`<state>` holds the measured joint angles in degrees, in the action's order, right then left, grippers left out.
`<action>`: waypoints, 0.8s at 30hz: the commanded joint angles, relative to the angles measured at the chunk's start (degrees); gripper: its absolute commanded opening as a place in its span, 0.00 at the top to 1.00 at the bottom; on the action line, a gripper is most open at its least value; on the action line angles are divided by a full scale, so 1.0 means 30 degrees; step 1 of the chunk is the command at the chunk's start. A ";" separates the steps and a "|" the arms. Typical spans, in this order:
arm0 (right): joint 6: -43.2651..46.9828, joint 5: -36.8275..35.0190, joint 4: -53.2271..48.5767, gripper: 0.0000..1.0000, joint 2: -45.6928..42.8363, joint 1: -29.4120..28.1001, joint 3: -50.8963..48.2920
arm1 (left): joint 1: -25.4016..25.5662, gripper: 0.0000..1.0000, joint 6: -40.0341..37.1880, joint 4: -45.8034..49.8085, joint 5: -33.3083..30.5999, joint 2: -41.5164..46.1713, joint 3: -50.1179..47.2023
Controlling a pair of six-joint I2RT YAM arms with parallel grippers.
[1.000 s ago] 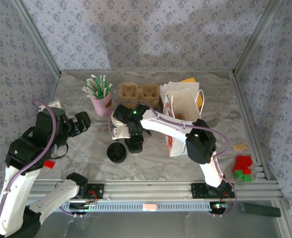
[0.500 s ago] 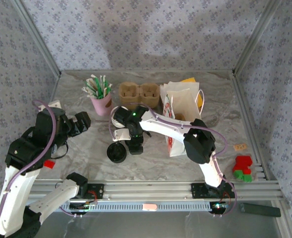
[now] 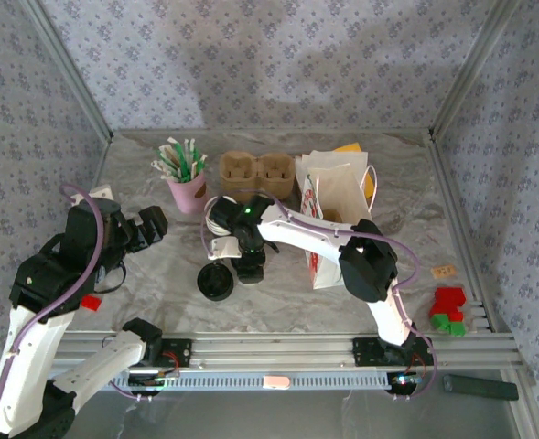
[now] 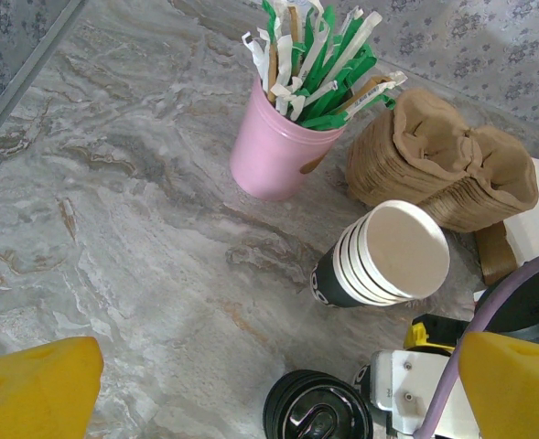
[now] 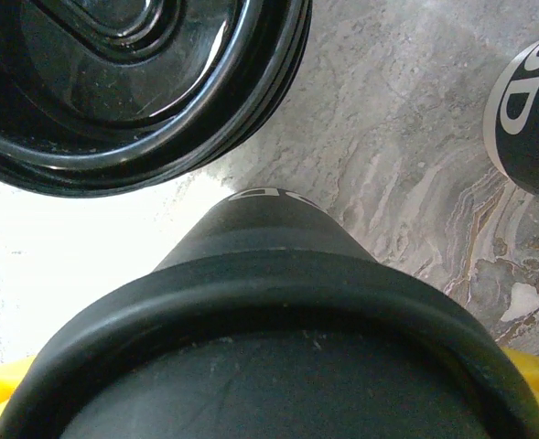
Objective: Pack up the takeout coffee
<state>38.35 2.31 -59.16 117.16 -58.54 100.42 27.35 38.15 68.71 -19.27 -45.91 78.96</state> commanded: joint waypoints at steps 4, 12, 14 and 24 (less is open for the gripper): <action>-0.0434 -0.0080 -0.1207 0.14 -0.0741 -0.0110 0.0326 | -0.0124 0.00 -0.0149 -0.0578 0.0205 -0.0107 0.0228; -0.1027 -0.0411 -0.2428 0.14 -0.1570 -0.0076 0.0984 | -0.0124 0.01 -0.0205 -0.0666 0.0293 -0.0239 0.0340; -0.1136 -0.0546 -0.2827 0.14 -0.1963 -0.0041 0.1158 | -0.0122 0.00 -0.0207 -0.0690 0.0278 -0.0299 0.0394; -0.1475 -0.1559 -0.4575 0.12 -0.3637 0.0084 0.2218 | -0.0127 0.00 -0.0321 -0.0960 0.0711 -0.0666 0.0714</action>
<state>35.03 -0.45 -68.60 108.62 -58.52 105.01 27.35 38.00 67.07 -18.06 -47.51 79.05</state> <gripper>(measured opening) 0.877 0.994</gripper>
